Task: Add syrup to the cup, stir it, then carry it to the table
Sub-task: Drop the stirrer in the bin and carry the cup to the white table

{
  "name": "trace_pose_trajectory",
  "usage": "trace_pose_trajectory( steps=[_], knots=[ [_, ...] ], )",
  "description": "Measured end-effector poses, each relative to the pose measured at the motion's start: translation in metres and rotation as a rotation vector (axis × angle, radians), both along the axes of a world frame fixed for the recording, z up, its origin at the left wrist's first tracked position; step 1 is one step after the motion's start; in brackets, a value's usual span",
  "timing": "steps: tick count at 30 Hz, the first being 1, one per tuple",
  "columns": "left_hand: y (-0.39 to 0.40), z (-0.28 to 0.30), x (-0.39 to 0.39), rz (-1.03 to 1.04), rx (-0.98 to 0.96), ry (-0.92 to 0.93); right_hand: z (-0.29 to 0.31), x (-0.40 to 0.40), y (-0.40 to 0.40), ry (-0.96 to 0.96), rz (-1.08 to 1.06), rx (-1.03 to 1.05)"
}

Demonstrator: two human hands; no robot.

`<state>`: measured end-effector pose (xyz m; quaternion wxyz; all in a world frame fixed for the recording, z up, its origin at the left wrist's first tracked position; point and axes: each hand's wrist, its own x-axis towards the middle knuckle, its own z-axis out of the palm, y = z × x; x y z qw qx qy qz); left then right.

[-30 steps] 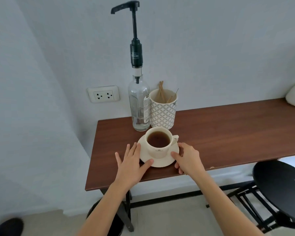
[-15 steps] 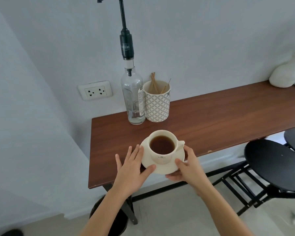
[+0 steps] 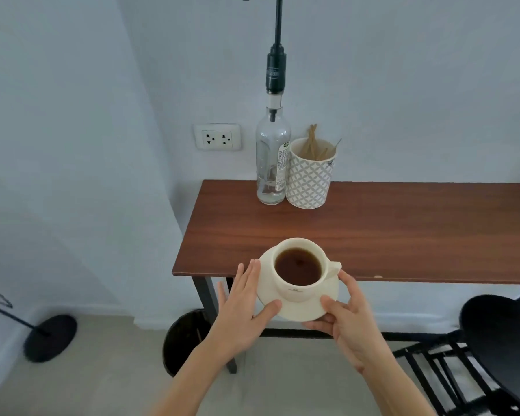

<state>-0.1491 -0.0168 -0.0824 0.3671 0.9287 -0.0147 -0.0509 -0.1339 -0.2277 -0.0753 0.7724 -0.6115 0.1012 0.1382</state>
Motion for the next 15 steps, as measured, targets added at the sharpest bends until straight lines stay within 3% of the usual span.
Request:
trace_pose_trajectory(
  steps=[8, 15],
  knots=[
    [-0.006, 0.021, -0.079, 0.202, -0.595, -0.067, 0.024, -0.014, -0.001, -0.04, 0.306, -0.012],
    [0.032, 0.028, -0.176, 0.47, -0.742, -0.152, 0.038, -0.052, 0.053, -0.075, 0.611, -0.019]
  ],
)
